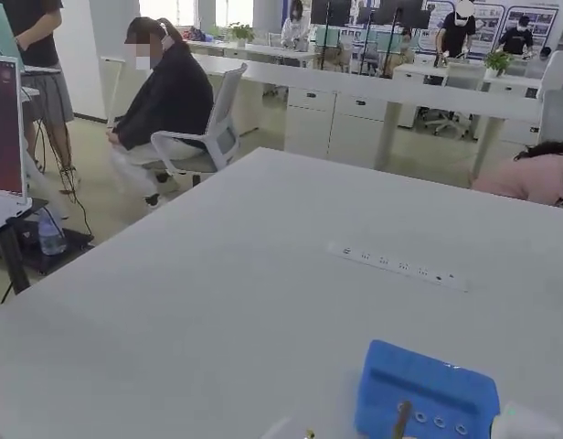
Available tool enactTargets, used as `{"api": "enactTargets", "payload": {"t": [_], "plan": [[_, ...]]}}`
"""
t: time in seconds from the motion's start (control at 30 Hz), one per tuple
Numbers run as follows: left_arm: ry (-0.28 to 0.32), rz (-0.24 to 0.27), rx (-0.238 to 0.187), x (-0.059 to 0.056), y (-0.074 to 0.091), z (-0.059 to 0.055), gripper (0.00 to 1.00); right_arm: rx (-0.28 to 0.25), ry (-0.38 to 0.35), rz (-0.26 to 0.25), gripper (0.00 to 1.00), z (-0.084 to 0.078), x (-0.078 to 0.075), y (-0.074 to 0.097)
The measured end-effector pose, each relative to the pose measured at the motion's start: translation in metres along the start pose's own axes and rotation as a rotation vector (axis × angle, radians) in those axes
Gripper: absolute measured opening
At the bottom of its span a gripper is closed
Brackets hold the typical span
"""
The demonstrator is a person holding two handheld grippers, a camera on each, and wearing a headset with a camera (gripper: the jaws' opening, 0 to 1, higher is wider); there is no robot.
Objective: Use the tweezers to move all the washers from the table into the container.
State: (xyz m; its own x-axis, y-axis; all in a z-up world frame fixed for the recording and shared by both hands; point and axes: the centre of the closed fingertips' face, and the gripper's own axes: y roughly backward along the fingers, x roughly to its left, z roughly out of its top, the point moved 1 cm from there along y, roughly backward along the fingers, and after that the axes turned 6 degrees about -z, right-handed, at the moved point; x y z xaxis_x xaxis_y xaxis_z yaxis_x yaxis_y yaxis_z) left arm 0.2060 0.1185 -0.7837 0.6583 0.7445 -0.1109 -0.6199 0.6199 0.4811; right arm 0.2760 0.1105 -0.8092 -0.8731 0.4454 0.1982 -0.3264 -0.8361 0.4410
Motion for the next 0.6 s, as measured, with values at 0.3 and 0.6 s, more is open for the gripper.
{"api": "enactTargets", "payload": {"t": [0.3,0.6], "plan": [[0.002,0.005,-0.001,0.001,0.000,0.000,0.91,-0.019,0.004,-0.002,0.05,-0.003,-0.002,0.001],[-0.002,0.000,0.009,0.000,-0.001,-0.001,0.91,-0.019,0.042,0.005,0.05,-0.005,0.005,0.007]]}}
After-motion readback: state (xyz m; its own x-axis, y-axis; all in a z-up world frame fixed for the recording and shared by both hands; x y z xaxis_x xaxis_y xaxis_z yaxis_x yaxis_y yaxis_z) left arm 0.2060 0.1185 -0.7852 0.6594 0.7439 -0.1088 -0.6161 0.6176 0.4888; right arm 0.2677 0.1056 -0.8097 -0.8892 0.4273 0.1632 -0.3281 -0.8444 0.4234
